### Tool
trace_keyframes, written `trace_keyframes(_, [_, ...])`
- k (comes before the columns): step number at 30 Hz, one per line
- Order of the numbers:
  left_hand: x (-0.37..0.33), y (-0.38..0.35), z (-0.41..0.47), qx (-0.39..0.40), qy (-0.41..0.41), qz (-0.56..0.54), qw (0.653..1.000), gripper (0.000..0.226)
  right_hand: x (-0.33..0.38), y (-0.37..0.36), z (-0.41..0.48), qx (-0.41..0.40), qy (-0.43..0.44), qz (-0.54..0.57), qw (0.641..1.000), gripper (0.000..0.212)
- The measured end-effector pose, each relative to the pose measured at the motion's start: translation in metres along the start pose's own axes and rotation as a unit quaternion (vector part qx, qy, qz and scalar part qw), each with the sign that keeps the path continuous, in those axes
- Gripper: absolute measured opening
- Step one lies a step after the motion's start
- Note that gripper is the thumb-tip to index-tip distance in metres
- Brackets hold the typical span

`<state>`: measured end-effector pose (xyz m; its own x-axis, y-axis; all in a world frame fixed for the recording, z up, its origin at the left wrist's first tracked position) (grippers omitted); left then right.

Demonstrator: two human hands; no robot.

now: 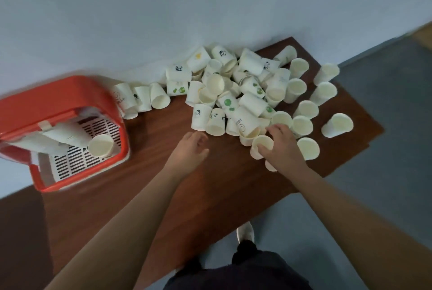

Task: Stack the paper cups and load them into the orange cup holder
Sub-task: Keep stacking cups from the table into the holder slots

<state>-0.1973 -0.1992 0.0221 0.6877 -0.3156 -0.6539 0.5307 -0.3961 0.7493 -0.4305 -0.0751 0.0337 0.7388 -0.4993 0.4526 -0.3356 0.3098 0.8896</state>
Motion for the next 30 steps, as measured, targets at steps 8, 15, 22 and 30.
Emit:
trace_keyframes(8, [-0.107, -0.132, 0.03, 0.08, -0.064, 0.073, 0.992, 0.055, -0.091, -0.001, -0.005, 0.081, 0.085, -0.064, 0.991, 0.077])
trace_keyframes(15, [-0.126, -0.182, 0.044, 0.096, -0.163, 0.241, 0.952, 0.077, -0.104, -0.03, -0.009, 0.149, 0.184, -0.155, 0.959, 0.089])
trace_keyframes(22, [-0.121, -0.191, 0.043, 0.089, -0.161, 0.277, 0.943, 0.076, -0.112, -0.033, -0.011, 0.119, 0.202, -0.095, 0.968, 0.079])
trace_keyframes(30, [-0.107, -0.112, 0.016, -0.032, -0.093, 0.164, 0.981, 0.077, -0.084, 0.006, 0.007, 0.127, 0.14, 0.061, 0.98, 0.078])
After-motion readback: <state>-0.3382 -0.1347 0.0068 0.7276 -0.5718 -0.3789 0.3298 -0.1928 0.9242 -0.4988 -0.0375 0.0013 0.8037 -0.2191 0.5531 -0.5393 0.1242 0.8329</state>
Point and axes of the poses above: each hand's wrist, its own z-axis towards the middle knuckle, its own y-axis out of the back of the hand, x = y × z, the point moved 8 cm from there along z, towards the middle knuckle, and after that the axes turned 12 degrees about -x, right-handed, at the moved point
